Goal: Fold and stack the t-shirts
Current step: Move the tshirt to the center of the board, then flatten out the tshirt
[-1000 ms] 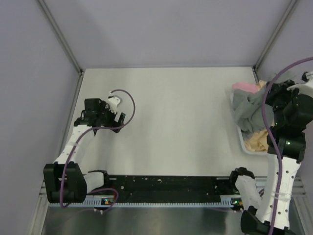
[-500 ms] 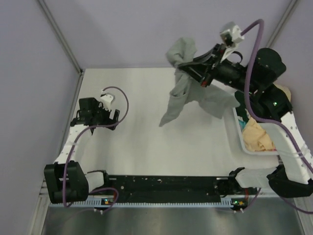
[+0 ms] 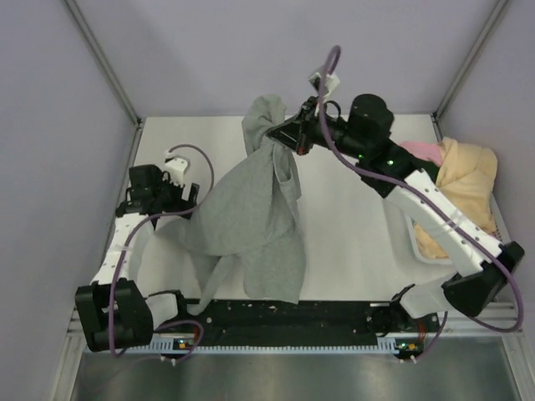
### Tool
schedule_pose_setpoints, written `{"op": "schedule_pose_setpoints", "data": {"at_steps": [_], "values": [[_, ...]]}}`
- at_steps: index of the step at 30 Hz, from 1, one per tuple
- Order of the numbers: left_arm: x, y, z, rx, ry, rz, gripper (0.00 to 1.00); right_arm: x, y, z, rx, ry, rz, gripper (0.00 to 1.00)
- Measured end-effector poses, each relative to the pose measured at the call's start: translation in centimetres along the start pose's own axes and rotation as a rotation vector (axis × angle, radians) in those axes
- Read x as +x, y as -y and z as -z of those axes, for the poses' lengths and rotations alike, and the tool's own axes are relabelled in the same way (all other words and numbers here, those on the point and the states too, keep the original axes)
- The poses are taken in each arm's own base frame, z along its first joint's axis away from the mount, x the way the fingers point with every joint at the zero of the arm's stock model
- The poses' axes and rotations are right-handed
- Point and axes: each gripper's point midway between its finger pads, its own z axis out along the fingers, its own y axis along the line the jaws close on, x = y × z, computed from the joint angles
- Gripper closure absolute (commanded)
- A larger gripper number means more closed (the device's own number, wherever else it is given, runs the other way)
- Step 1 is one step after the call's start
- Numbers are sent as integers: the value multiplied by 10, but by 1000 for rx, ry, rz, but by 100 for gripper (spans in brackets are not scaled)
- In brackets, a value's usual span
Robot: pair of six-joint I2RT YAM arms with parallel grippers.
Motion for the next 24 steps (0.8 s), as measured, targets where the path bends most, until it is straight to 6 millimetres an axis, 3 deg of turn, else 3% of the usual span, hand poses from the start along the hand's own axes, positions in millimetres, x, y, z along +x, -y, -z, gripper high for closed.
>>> {"op": "schedule_pose_setpoints", "data": {"at_steps": [4,5,6,7,8,10,13,15,18,20,21,24], "values": [[-17,46,-4,121,40,-130,1,92,104,-23,295,-171,-175,100],[-19,52,-4,139,47,-144,1,121,136,-26,377,-223,-220,96],[-20,54,-3,145,51,-150,1,156,169,-26,463,-287,-265,74],[-19,54,-4,145,49,-151,1,191,199,-20,552,-358,-306,55],[-18,53,-4,144,48,-154,1,226,227,-11,643,-431,-346,44],[-11,54,-6,150,36,-157,1,282,270,16,815,-578,-395,35],[-3,59,-9,174,14,-160,1,316,305,50,987,-710,-387,31],[0,61,-10,194,7,-165,1,314,310,69,1056,-751,-358,31],[6,67,-10,231,-11,-180,1,289,299,84,1095,-742,-290,31],[12,70,-8,251,-33,-193,1,272,277,101,1115,-727,-234,31],[16,71,-7,259,-48,-197,1,267,260,112,1118,-731,-210,24],[29,71,1,269,-114,-228,2,272,206,128,1068,-755,-181,14]]}}
